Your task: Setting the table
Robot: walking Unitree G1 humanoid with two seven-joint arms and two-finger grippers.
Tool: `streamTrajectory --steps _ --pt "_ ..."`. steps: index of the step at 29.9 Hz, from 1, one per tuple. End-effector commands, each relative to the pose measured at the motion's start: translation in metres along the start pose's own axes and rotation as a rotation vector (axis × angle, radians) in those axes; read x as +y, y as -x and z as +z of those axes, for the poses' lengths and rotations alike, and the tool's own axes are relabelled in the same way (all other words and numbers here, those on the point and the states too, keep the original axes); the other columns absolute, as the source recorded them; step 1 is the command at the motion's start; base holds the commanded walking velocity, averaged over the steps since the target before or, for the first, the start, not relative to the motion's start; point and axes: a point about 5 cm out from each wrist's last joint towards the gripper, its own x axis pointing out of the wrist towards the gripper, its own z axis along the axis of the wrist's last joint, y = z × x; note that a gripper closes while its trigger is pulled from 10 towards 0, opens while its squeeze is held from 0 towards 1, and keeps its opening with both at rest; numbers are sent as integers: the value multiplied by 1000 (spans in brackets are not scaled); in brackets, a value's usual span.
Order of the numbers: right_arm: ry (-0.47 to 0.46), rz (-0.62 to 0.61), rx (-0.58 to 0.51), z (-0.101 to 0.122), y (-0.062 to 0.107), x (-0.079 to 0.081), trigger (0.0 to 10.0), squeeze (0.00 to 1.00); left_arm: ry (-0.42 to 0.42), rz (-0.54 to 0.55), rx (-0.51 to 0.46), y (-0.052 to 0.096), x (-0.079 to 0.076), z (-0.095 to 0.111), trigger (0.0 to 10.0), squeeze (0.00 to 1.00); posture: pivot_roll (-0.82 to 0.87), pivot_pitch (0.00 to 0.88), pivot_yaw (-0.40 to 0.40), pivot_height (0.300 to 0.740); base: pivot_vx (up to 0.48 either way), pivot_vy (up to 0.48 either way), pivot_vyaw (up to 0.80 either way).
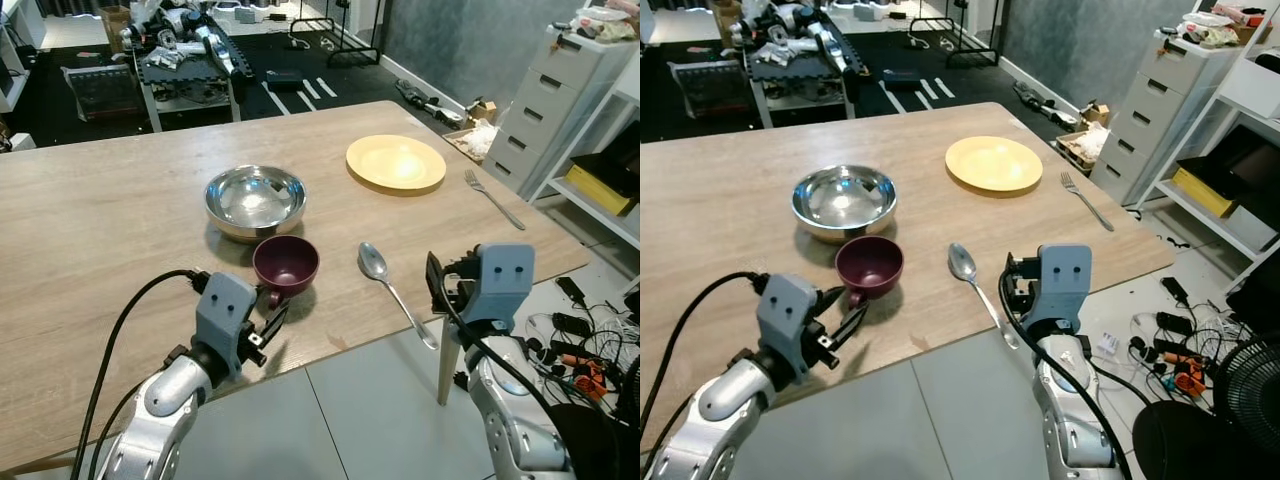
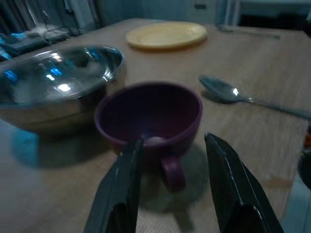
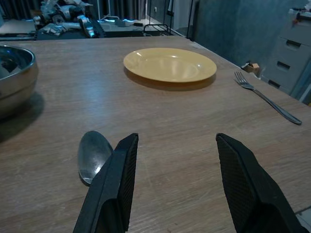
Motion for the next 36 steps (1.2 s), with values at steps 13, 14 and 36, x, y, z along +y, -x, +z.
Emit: streamTrajectory --steps 13,14,36 --pt "5 16 16 -6 7 7 10000 0 -8 -54 107 19 -3 21 10000 0 73 153 60 740 0 0 0" --pt "25 16 21 -8 8 6 10000 0 -9 -51 112 19 0 22 10000 0 73 153 60 740 0 0 0" --pt "-29 379 235 -36 -4 8 10000 0 -98 -105 132 24 40 47 10000 0 128 169 56 740 0 0 0"
